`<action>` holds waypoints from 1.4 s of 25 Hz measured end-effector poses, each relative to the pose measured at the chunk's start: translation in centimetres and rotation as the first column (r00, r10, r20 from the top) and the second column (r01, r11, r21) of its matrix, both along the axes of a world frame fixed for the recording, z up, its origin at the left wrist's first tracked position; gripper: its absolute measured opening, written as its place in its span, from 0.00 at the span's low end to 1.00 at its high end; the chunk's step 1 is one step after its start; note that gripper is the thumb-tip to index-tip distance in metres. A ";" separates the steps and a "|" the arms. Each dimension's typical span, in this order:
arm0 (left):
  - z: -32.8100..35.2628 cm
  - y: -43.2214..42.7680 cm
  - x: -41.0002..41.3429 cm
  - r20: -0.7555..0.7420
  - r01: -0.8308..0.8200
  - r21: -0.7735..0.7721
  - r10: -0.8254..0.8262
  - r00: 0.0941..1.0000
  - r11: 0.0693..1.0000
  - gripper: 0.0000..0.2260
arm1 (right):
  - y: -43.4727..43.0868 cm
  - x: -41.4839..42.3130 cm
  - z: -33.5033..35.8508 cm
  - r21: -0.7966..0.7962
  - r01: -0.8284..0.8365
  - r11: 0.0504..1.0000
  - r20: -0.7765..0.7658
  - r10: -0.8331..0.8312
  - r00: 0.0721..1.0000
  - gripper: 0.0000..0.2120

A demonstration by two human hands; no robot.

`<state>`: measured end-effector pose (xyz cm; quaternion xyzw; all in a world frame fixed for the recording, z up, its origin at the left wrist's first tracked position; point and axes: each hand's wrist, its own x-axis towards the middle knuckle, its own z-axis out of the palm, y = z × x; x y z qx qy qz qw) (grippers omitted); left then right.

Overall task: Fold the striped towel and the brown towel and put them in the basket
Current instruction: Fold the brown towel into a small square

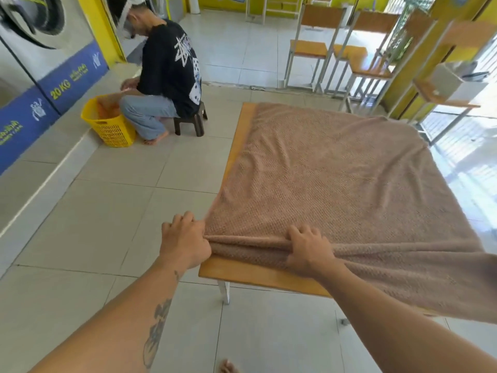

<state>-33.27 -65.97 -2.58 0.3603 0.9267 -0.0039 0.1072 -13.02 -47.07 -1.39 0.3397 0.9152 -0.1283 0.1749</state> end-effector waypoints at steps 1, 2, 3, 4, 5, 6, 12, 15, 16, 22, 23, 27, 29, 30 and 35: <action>-0.1 0.1 0.2 -0.022 0.030 0.028 -0.029 0.999 0.999 0.07 | -0.2 -0.3 -0.2 0.047 0.010 0.999 0.047 -0.013 0.999 0.19; -0.1 0.2 0.5 -0.033 0.074 0.063 -0.072 0.997 0.995 0.10 | -0.3 -0.6 -0.3 0.075 0.021 0.997 0.044 -0.024 0.999 0.16; -0.1 0.5 0.8 -0.018 0.128 0.093 -0.127 0.992 0.987 0.12 | -0.2 -0.8 -0.3 0.074 0.031 0.997 -0.009 -0.030 1.000 0.11; -0.2 0.7 1.3 0.006 0.184 0.104 -0.185 0.983 0.977 0.15 | 0.0 -0.9 -0.2 0.045 0.037 0.998 -0.095 -0.033 0.995 0.08; -0.6 0.9 1.8 0.025 0.221 0.089 -0.224 0.974 0.971 0.15 | 0.2 -0.8 -0.1 0.018 0.032 0.999 -0.193 -0.028 0.981 0.06; -1.0 1.1 2.2 0.030 0.224 0.064 -0.226 0.974 0.973 0.15 | 0.4 -0.6 0.1 0.019 0.033 0.999 -0.279 -0.027 0.960 0.07; -1.6 2.3 3.7 -0.096 0.316 0.339 -0.302 0.949 0.886 0.04 | 2.6 5.9 -0.5 0.050 0.106 0.993 -0.147 -0.098 0.984 0.07; -1.7 3.8 6.7 0.014 0.451 0.301 -0.477 0.879 0.840 0.06 | 2.6 8.7 -2.4 0.083 0.072 0.994 -0.105 -0.063 0.992 0.10; -1.9 4.4 7.9 0.050 0.443 0.270 -0.472 0.880 0.855 0.08 | 2.7 9.0 -2.6 0.083 0.078 0.993 -0.145 -0.065 0.987 0.07; -1.7 5.2 9.6 0.056 0.364 0.250 -0.389 0.920 0.897 0.04 | 3.1 10.7 -1.1 -0.125 -0.008 0.992 -0.304 -0.030 0.952 0.04; -1.4 4.9 9.6 0.057 0.389 0.257 -0.416 0.908 0.885 0.03 | 3.0 11.1 -0.9 -0.204 -0.027 0.979 -0.253 -0.026 0.967 0.04; -0.3 3.7 10.6 0.125 0.477 0.114 -0.489 0.863 0.871 0.02 | 3.7 12.1 -1.4 -0.147 -0.025 0.989 -0.278 -0.017 0.960 0.08; -0.1 3.7 11.2 0.099 0.470 0.138 -0.485 0.869 0.872 0.02 | 4.3 12.5 -1.7 -0.090 -0.017 0.996 -0.283 -0.009 0.959 0.15; -0.3 3.9 11.4 0.079 0.467 0.169 -0.485 0.871 0.868 0.03 | 4.4 12.8 -1.7 -0.113 -0.021 0.993 -0.265 -0.010 0.964 0.16; -1.0 6.8 13.4 0.146 0.487 0.077 -0.493 0.858 0.870 0.05 | 4.3 15.7 -1.6 -0.065 -0.010 0.998 -0.154 0.000 0.988 0.21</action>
